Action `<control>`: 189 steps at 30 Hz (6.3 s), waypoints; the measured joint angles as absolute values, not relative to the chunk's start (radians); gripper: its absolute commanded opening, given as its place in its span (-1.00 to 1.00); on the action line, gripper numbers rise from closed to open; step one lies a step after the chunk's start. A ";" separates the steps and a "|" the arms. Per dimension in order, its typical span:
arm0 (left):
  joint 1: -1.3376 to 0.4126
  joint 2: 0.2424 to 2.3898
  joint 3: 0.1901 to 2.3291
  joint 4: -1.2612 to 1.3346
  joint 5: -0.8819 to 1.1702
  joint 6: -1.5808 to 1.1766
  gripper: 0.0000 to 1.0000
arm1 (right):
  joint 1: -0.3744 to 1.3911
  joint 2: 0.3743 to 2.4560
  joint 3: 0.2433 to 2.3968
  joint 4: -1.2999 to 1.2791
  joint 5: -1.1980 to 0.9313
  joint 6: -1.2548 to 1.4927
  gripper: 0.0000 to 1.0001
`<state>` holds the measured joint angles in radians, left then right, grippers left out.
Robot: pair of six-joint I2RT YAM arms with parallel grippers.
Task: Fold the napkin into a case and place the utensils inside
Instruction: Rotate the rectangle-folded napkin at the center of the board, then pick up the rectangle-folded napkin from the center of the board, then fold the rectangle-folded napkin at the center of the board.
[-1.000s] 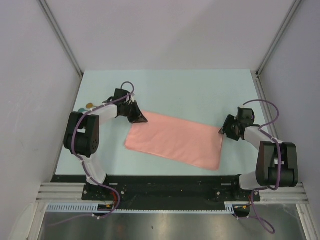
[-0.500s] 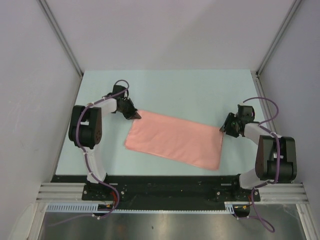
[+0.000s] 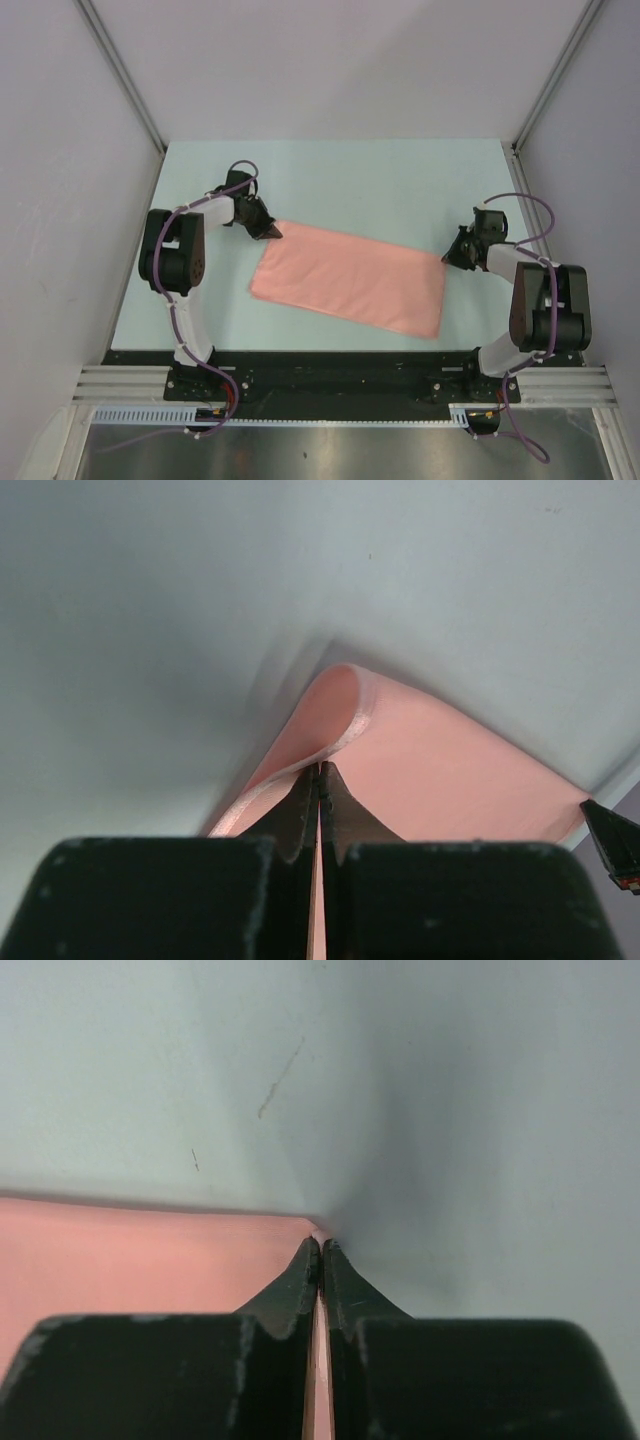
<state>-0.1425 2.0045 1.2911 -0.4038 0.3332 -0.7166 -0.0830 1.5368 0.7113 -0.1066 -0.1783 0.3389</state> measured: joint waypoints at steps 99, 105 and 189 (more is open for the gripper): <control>-0.474 1.785 1.156 -0.324 0.396 -0.630 -0.28 | -0.015 1.465 0.958 -0.608 0.246 0.325 -1.00; -0.405 1.738 1.122 -0.317 0.414 -0.628 -0.26 | 0.210 1.441 1.061 -0.658 0.292 0.319 -1.00; -0.189 1.524 0.895 -0.331 0.427 -0.593 -0.14 | 0.732 2.196 1.679 -0.488 -0.362 0.672 -0.07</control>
